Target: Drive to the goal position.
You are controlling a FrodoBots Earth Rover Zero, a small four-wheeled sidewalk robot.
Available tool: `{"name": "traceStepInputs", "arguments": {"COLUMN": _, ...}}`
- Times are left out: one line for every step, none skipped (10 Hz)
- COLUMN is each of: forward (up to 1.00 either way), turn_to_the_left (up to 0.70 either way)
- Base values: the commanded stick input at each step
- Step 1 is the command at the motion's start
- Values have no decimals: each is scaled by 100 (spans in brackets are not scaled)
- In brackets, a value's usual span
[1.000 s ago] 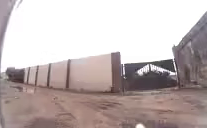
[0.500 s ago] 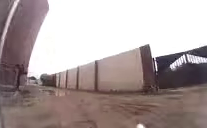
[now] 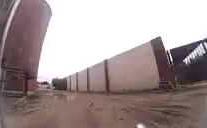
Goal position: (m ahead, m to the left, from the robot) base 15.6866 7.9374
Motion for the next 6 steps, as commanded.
{"name": "traceStepInputs", "arguments": {"forward": 100, "turn_to_the_left": 40}}
{"name": "traceStepInputs", "arguments": {"forward": 100, "turn_to_the_left": 40}}
{"name": "traceStepInputs", "arguments": {"forward": 100, "turn_to_the_left": 40}}
{"name": "traceStepInputs", "arguments": {"forward": 100, "turn_to_the_left": 22}}
{"name": "traceStepInputs", "arguments": {"forward": 100, "turn_to_the_left": 14}}
{"name": "traceStepInputs", "arguments": {"forward": 100, "turn_to_the_left": 7}}
